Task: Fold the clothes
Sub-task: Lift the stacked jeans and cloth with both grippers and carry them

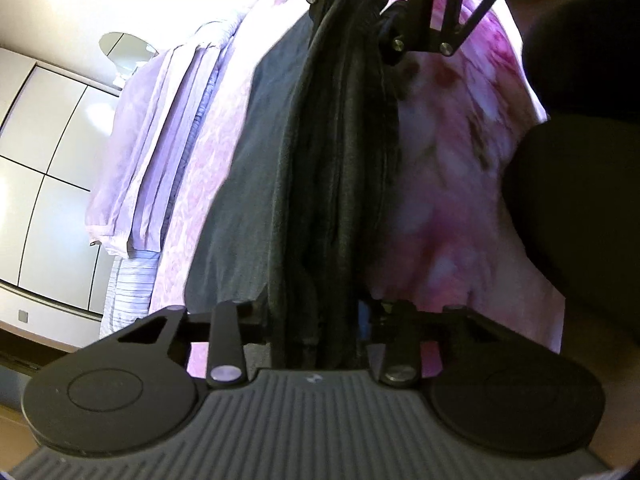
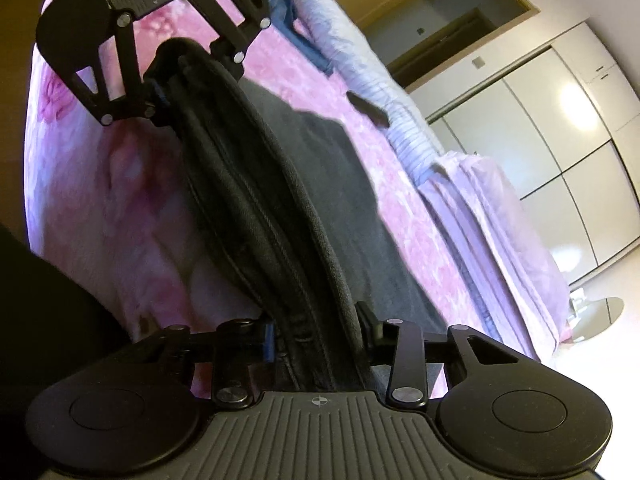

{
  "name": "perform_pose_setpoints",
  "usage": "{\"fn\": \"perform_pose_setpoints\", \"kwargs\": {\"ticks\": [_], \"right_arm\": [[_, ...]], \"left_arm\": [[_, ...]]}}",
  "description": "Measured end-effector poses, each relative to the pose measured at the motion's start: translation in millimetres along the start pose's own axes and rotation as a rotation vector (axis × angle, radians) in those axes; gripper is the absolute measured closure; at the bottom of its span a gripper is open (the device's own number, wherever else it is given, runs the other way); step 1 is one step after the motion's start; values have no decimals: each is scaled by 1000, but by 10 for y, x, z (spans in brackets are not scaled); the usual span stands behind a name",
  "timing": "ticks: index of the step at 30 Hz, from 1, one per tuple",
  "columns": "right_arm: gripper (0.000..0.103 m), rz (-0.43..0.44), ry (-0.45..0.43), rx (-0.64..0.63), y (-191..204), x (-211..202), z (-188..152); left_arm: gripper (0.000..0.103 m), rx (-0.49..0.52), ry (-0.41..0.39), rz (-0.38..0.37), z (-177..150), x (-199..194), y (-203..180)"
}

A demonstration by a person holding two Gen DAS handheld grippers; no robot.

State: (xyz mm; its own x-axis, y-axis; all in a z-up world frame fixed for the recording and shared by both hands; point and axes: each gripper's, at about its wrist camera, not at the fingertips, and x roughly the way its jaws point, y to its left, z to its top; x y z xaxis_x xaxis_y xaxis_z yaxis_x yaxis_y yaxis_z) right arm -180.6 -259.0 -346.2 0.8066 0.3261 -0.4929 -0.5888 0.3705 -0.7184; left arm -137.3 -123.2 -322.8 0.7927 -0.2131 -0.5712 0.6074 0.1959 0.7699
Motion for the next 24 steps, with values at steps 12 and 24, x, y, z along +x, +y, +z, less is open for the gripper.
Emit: {"fn": "perform_pose_setpoints", "kwargs": {"ticks": [12, 24], "right_arm": [[71, 166, -79, 84, -1177, -8, 120], [73, 361, 190, 102, -2378, -936, 486]], "left_arm": [[75, -38, 23, -128, 468, -85, 925], [76, -83, -16, -317, 1317, -632, 2000]]}}
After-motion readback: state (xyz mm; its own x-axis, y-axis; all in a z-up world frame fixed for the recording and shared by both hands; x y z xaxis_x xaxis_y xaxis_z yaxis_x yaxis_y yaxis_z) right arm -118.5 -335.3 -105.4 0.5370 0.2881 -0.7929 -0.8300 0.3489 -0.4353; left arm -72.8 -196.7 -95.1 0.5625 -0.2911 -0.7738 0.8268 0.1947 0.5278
